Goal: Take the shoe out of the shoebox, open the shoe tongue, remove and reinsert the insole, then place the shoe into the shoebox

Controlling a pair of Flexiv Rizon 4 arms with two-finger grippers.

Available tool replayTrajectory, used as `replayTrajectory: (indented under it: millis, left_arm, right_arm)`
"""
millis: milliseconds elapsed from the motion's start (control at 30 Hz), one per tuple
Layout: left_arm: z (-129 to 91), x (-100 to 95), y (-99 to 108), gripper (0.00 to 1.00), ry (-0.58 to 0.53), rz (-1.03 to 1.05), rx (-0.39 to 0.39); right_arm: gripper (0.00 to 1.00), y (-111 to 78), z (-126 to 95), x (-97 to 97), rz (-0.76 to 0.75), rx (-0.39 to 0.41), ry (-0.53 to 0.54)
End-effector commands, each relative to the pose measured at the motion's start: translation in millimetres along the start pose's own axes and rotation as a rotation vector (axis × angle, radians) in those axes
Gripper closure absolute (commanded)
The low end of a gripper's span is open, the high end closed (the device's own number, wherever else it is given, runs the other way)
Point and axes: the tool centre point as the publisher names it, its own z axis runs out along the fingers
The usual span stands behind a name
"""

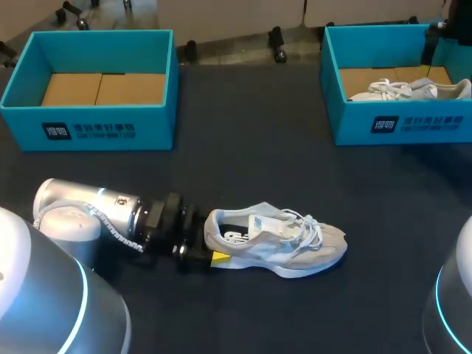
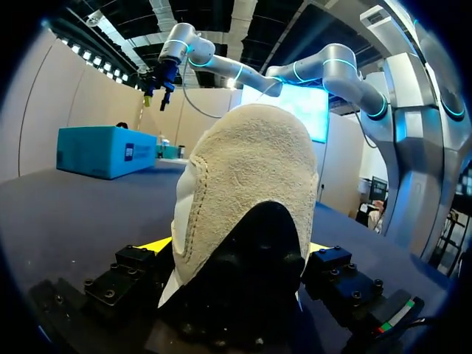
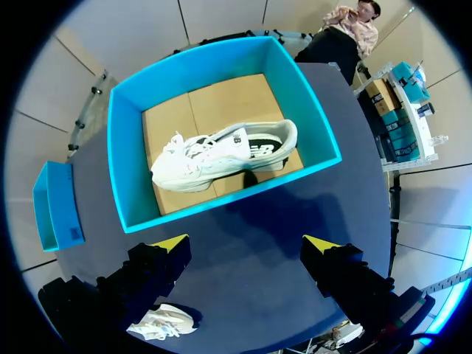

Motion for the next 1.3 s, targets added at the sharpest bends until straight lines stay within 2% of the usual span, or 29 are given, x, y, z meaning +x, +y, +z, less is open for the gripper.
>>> replayTrajectory:
  millis: [33, 767, 1000, 1033, 1067, 1100, 1300]
  left_arm:
    - [4.4, -1.1, 0.8, 0.0, 0.0, 0.001, 0.001]
    - [-5.7, -2.2, -4.7, 0.0, -0.007, 0.0, 0.02]
    - [2.2, -7.9, -2.8, 0.0, -0.006, -0.001, 0.012]
    - [3.0, -8.2, -2.2, 0.3, -0.005, -0.001, 0.01]
    - [3.6, -8.5, -1.7, 0.76, -0.004, -0.001, 0.009]
    - [3.7, -8.6, -1.5, 1.0, 0.0, -0.001, 0.008]
    - [-1.5, -8.6, -1.9, 1.0, 0.01, 0.004, 0.002]
  right_arm:
    - [0.0, -0.6, 0.1, -0.3, 0.0, -0.001, 0.001]
    - [0.0, -0.6, 0.1, -0.3, 0.0, -0.001, 0.001]
    - [0.0, -0.6, 0.1, -0.3, 0.0, -0.001, 0.001]
    - [0.0, -0.6, 0.1, -0.3, 0.0, -0.001, 0.001]
    - [0.0, -0.6, 0.1, -0.3, 0.0, -0.001, 0.001]
    - [0.0, -0.6, 0.1, -0.3, 0.0, -0.001, 0.001]
    - [0.0, -0.6, 0.1, -0.3, 0.0, -0.001, 0.001]
